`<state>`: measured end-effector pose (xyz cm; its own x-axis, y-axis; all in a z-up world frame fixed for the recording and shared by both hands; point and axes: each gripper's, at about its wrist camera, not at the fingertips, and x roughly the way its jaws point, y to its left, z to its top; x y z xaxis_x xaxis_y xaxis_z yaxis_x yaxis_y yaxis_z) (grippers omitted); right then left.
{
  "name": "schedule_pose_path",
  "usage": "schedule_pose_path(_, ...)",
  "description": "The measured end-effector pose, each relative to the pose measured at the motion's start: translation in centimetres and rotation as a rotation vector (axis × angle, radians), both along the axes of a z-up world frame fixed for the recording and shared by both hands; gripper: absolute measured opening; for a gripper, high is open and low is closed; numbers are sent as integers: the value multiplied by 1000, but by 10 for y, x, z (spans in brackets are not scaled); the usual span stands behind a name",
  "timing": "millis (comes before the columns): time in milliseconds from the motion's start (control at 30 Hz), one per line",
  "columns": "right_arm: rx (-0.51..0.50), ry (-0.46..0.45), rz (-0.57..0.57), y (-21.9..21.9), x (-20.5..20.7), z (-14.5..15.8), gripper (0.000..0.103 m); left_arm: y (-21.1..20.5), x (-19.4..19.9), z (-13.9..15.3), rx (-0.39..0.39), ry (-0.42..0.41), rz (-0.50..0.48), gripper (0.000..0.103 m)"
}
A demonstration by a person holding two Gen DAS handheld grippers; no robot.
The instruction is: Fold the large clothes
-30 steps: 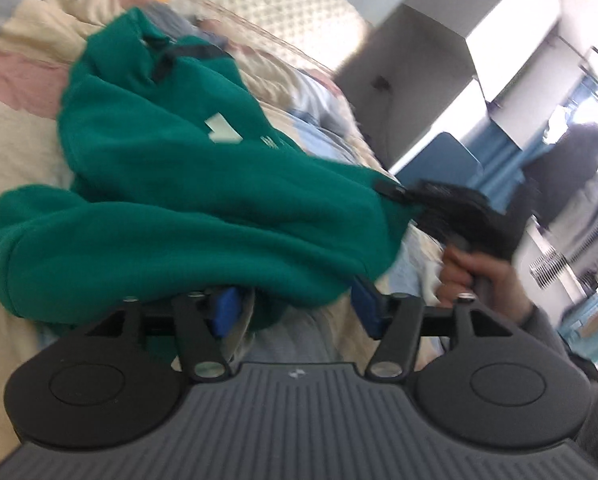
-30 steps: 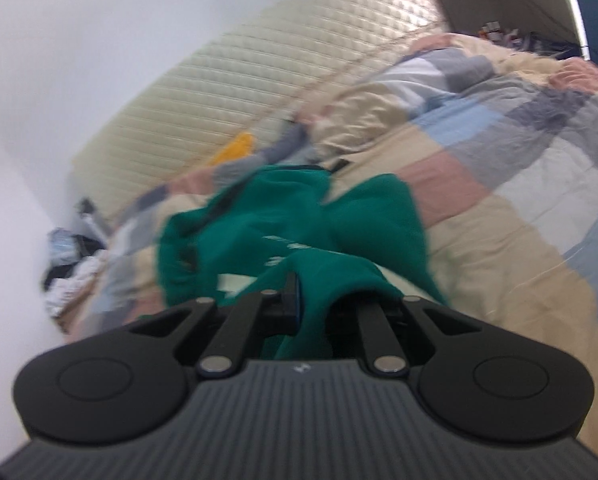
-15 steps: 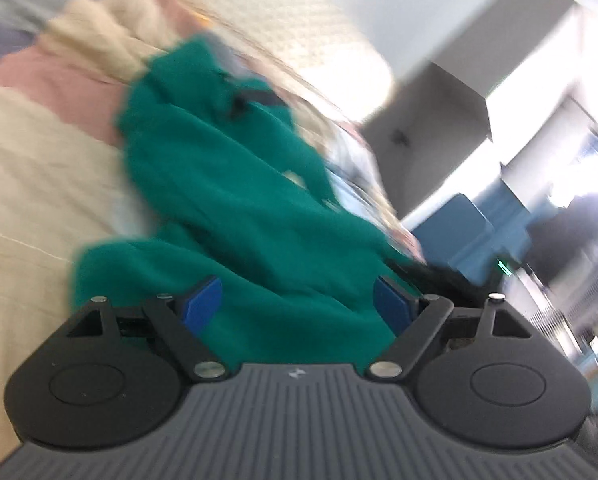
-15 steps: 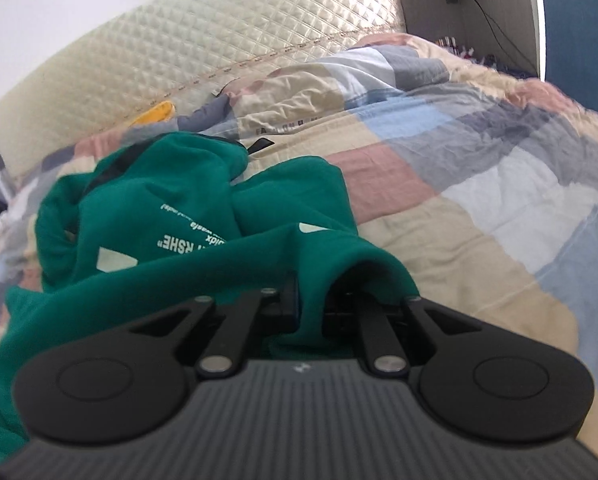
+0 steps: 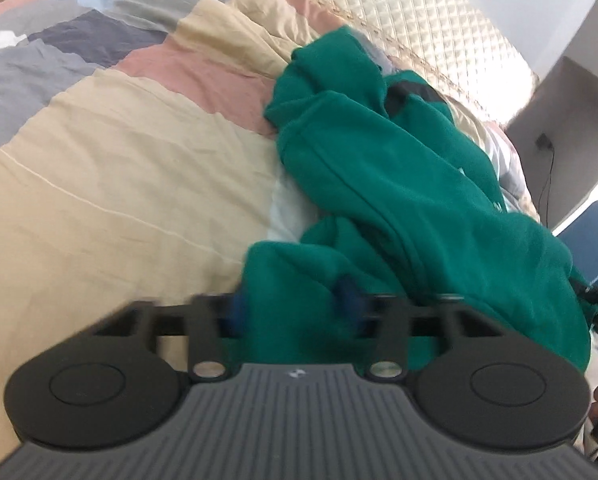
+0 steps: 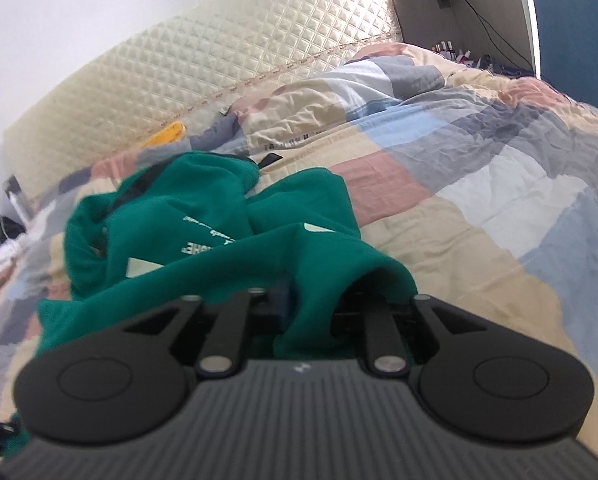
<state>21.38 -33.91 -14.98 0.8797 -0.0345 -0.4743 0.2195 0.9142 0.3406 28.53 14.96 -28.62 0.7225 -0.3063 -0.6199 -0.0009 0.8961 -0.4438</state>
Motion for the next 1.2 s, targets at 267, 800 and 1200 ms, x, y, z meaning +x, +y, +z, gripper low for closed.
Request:
schedule_pose_path(267, 63, 6, -41, -14, -45, 14, 69, -38, -64, 53, -25, -100, -96, 13)
schedule_pose_path(800, 672, 197, -15, -32, -92, -44, 72, -144, -191, 73, -223, 8, -390, 12)
schedule_pose_path(1200, 625, 245, 88, -4, -75, -47, 71, -120, -168, 93, -243, -17, -384, 70)
